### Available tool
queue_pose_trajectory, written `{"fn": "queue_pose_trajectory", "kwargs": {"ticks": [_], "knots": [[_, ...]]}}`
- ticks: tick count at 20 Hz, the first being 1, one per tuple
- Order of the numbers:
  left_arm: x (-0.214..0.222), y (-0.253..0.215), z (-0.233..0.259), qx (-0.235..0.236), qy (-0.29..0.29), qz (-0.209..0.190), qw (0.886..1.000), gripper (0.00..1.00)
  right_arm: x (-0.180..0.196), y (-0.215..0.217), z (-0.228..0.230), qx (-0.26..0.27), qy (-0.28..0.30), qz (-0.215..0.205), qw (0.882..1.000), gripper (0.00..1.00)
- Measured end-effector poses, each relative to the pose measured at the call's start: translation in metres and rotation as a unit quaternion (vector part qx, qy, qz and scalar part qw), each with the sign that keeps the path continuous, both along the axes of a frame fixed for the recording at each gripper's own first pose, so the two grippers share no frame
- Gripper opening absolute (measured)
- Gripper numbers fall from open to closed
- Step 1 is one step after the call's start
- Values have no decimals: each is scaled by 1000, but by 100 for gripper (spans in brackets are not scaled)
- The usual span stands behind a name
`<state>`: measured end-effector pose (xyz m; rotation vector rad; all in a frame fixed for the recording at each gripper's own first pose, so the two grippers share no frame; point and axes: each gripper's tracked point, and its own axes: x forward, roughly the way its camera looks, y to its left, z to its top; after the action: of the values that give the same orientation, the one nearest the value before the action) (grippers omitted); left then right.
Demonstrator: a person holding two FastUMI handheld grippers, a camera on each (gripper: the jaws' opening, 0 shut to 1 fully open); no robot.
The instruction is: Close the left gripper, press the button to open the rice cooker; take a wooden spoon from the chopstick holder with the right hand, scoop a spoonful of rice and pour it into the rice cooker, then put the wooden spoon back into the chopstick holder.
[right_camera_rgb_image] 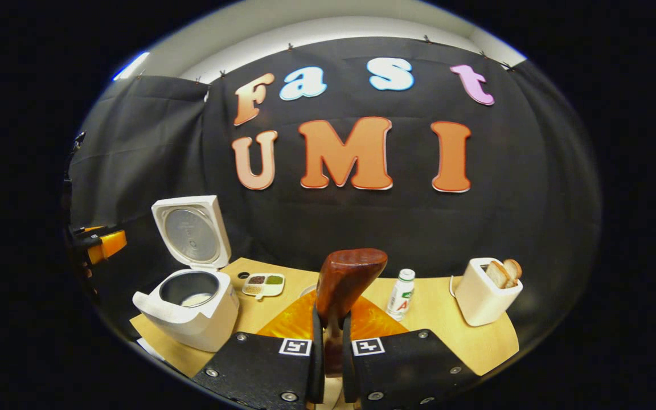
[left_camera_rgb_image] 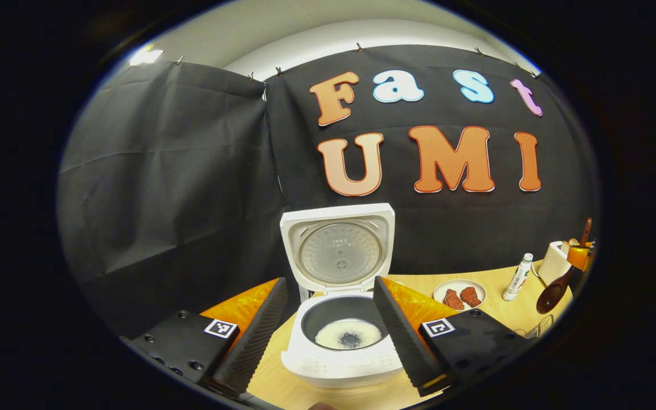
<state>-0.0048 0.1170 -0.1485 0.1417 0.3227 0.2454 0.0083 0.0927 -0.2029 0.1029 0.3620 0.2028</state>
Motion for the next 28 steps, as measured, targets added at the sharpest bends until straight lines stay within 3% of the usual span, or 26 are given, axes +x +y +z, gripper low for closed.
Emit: {"fn": "queue_pose_trajectory", "kwargs": {"ticks": [5, 12, 28], "knots": [[10, -22, 13, 22, -11, -21, 999, 100, -20, -61, -34, 11, 43, -66, 997, 12], [24, -23, 32, 42, -28, -17, 999, 100, -43, -122, -79, 57, 88, -150, 983, 12], [45, -6, 61, 46, -61, 3, 997, 100, -67, -144, -170, 162, 147, -225, 949, 15]]}}
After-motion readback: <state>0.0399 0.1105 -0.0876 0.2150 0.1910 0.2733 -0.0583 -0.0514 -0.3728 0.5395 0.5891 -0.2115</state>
